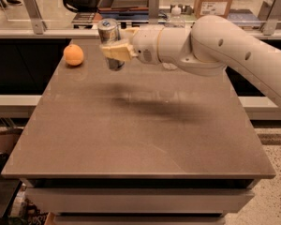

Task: Move redbull can near orange

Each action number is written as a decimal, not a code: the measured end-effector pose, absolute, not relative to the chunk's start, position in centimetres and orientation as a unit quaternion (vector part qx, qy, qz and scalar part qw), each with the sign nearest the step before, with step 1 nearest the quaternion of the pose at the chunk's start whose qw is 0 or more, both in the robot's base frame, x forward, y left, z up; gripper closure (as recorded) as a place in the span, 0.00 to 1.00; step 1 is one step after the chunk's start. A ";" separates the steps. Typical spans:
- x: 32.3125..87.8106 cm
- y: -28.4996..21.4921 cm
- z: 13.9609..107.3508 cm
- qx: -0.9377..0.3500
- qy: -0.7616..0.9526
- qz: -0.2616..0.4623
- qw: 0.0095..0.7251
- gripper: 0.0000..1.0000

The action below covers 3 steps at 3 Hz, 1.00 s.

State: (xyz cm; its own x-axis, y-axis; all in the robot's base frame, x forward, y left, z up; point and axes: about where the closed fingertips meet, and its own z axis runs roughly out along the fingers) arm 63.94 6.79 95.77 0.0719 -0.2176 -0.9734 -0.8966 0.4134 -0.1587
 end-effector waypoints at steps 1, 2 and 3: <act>68.8 7.9 94.4 -0.439 0.630 0.300 0.566 1.00; 71.9 9.1 92.3 -0.434 0.649 0.308 0.543 1.00; 73.4 10.5 90.8 -0.440 0.666 0.294 0.526 1.00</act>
Offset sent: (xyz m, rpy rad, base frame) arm 0.1214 0.0336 -0.0615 -0.0353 0.1818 -0.0317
